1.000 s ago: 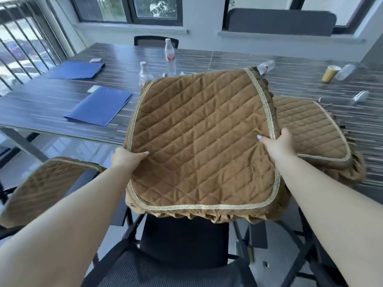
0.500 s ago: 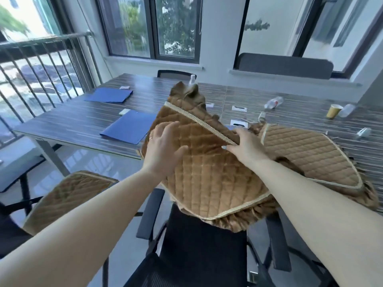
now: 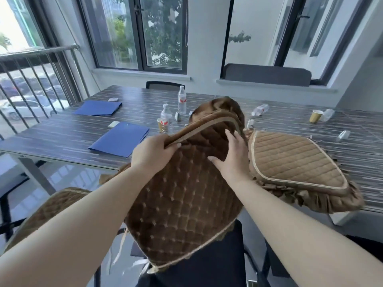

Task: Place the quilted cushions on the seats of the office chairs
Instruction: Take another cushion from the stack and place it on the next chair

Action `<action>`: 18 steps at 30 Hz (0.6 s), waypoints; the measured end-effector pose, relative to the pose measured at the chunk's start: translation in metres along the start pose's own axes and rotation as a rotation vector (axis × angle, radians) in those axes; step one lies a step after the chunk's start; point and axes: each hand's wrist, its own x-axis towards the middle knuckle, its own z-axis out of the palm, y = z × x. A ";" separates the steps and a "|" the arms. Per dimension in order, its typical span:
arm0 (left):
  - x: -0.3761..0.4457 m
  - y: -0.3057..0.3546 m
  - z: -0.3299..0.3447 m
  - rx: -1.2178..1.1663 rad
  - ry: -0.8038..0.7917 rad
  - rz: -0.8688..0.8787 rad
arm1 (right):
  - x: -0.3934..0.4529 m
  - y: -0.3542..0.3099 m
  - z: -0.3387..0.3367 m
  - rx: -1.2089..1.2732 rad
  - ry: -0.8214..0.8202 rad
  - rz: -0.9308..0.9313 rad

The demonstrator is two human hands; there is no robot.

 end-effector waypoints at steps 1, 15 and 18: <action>0.001 -0.005 -0.004 -0.098 -0.023 -0.048 | -0.011 0.023 0.009 0.057 -0.020 0.203; -0.042 -0.113 0.026 -0.707 0.026 -0.712 | -0.070 0.131 0.048 0.428 -0.037 0.990; -0.073 -0.131 0.052 -0.608 -0.003 -0.818 | -0.088 0.137 0.050 0.344 -0.032 0.981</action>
